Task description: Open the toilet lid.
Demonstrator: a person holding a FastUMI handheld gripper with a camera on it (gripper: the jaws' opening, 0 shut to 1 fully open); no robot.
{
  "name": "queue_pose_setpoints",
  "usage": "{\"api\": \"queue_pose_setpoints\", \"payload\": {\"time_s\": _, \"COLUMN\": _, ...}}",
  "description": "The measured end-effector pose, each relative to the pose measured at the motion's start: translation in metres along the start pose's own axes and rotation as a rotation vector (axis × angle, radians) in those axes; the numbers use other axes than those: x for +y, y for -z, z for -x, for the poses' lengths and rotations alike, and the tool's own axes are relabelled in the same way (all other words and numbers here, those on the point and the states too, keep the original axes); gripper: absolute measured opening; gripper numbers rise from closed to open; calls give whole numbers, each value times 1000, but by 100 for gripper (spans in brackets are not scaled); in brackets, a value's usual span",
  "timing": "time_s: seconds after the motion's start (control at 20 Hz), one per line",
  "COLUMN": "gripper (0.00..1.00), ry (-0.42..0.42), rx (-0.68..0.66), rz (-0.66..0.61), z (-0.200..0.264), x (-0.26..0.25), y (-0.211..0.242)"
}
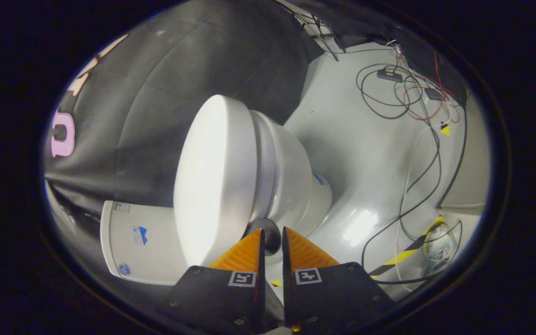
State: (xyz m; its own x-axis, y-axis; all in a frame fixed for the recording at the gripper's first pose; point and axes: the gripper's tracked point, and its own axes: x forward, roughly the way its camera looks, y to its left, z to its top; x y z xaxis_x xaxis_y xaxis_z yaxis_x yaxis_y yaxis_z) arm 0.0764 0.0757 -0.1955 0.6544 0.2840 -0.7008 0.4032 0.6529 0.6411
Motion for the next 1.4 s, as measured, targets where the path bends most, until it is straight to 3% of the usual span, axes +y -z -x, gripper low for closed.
{"api": "queue_pose_setpoints", "payload": {"time_s": 0.15, "gripper": 17, "ry": 4, "rx": -17, "rz": 19, "z": -2, "x": -1, "y": -1}}
{"api": "queue_pose_setpoints", "payload": {"time_s": 0.2, "gripper": 17, "ry": -24, "rx": -33, "rz": -48, "z": 5, "x": -1, "y": -12}}
{"api": "queue_pose_setpoints", "payload": {"time_s": 0.25, "gripper": 7, "ry": -43, "rx": -5, "rz": -99, "z": 0, "x": 4, "y": -3}}
{"api": "queue_pose_setpoints", "payload": {"time_s": 0.45, "gripper": 2, "ry": -104, "rx": 7, "rz": -170, "z": 2, "x": 7, "y": -5}}
{"api": "queue_pose_setpoints", "payload": {"time_s": 0.95, "gripper": 1, "ry": -93, "rx": 4, "rz": -26, "z": 16, "x": 18, "y": -4}}
{"api": "queue_pose_setpoints", "payload": {"time_s": 1.4, "gripper": 1, "ry": -148, "rx": -25, "rz": 15, "z": 34, "x": 41, "y": -7}}
